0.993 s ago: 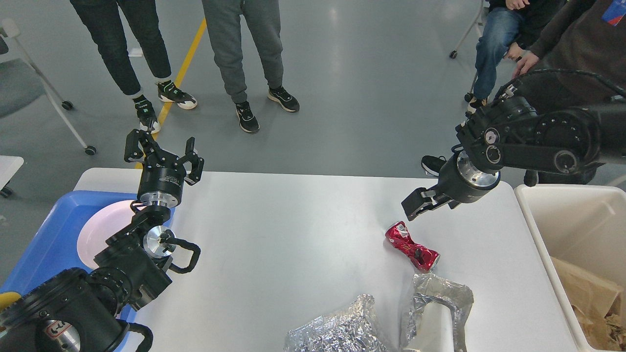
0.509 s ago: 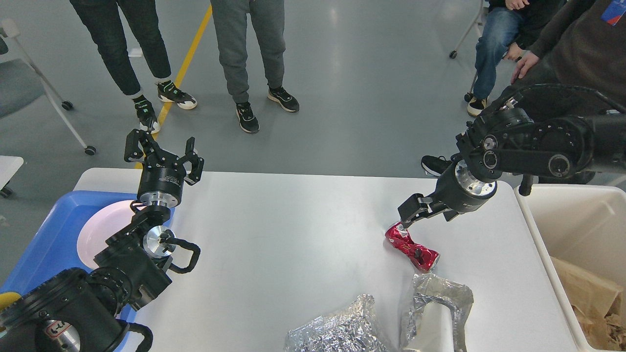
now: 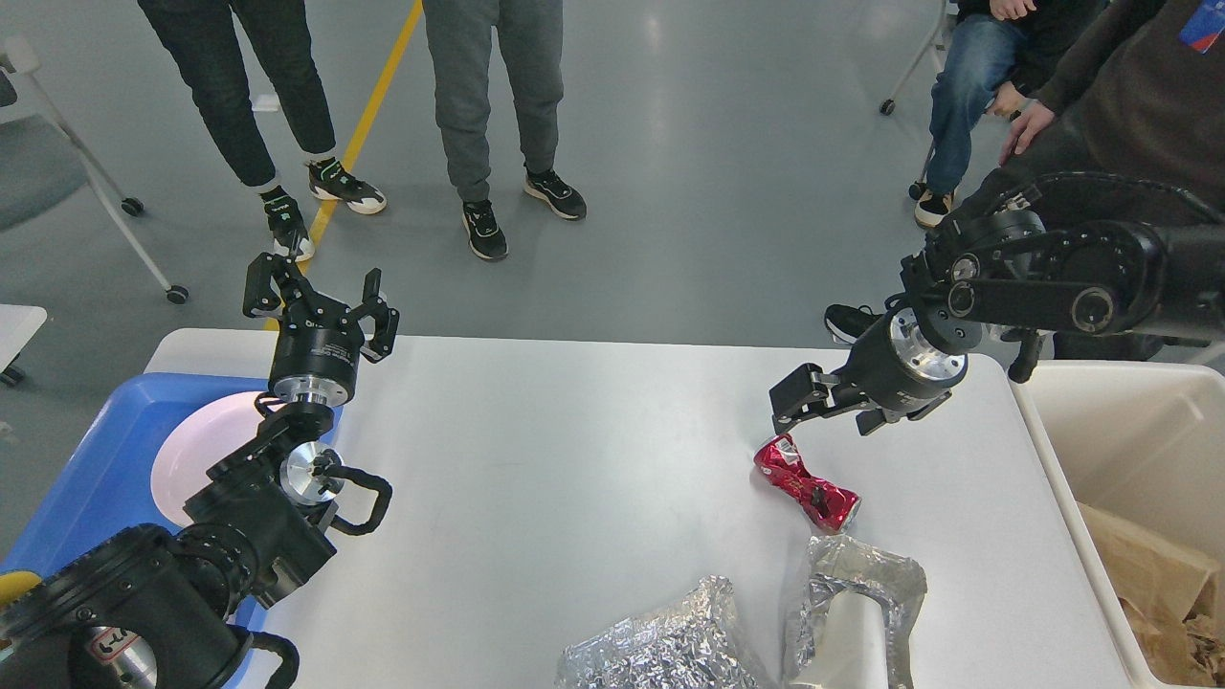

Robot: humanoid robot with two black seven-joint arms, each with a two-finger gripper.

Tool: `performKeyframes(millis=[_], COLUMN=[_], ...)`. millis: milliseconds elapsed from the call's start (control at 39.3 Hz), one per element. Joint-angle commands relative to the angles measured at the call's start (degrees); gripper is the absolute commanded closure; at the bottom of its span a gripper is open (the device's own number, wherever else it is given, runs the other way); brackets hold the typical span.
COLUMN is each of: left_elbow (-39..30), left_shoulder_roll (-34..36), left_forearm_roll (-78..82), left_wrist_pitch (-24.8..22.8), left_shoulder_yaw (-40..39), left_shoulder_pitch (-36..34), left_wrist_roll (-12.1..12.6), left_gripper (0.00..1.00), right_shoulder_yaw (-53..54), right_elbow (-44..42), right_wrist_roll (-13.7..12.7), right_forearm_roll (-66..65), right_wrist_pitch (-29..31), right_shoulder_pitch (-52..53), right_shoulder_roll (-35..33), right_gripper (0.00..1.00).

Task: Tidy desktop
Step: 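Move the right gripper down toward the red crushed can, then close the right gripper around the red crushed can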

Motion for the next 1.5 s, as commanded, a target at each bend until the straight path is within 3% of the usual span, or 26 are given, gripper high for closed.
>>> performKeyframes(millis=[0,229,739,1044,1477], left_elbow=[0.00,0.00,0.00,0.00,0.00], left_shoulder_roll=[-0.03,-0.03,-0.03,-0.03,-0.03], left_forearm_roll=[0.08,-0.01,0.08,0.08,-0.01], left_wrist_pitch=[0.00,0.00,0.00,0.00,0.00], left_shoulder_yaw=[0.00,0.00,0.00,0.00,0.00], left_shoulder_pitch=[0.00,0.00,0.00,0.00,0.00], left_wrist_roll=[0.02,0.01,0.02,0.02,-0.07], left_gripper=[0.03,0.03,0.03,0.03,0.03], right_shoulder_yaw=[-0.03,0.14,2.87,2.60,2.08], right_elbow=[0.09,0.00,-5.44,-9.58,-12.74], right_wrist_roll=[-0.07,-0.16,-0.24,-0.16,-0.33], right_forearm_roll=[-5.92,-10.67,-3.81,-14.27,-24.55], right_wrist_pitch=[-5.13,-7.59,-9.87,-15.23,-17.35], right_shoulder_pitch=[-2.86,-5.68,-13.41,-18.16,-21.59], right_shoulder_roll=[1.90,3.21,5.23,9.63,11.39], right_gripper=[0.00,0.00,0.00,0.00,0.00])
